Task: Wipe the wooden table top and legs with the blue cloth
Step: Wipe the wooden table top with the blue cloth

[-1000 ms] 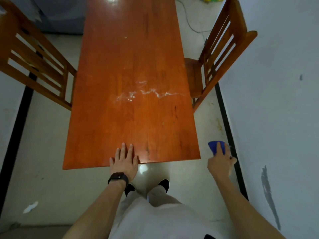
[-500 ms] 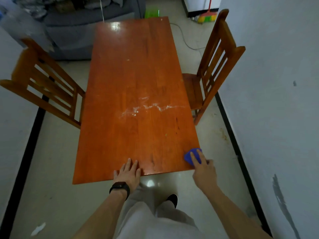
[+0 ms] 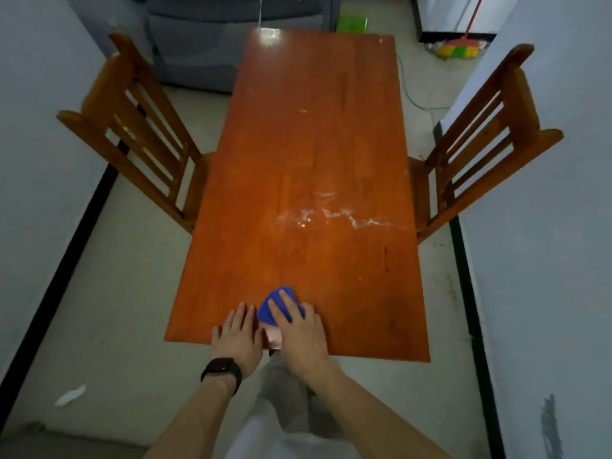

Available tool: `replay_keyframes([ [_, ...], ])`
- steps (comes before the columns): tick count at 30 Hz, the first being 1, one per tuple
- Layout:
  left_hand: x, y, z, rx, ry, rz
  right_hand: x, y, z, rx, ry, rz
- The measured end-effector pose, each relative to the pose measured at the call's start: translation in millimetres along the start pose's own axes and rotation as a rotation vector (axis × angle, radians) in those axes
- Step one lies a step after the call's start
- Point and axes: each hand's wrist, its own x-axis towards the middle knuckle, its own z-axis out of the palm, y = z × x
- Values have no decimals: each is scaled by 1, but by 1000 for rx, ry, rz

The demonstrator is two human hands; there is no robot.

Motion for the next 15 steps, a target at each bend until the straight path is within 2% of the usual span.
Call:
replay_keyframes([
  [5, 31, -31, -15, -3, 69, -22, 52, -30, 5, 20, -90, -23],
  [9, 56, -33, -32, 55, 107, 76, 57, 11, 8, -38, 16, -58],
  [11, 69, -25, -40, 79, 110, 132, 45, 52, -2, -9, 105, 134],
  [13, 83, -13, -46, 99, 117, 202, 26, 105, -17, 0, 233, 411],
  [15, 95, 0, -49, 108, 129, 273, 2, 156, -32, 21, 278, 725],
])
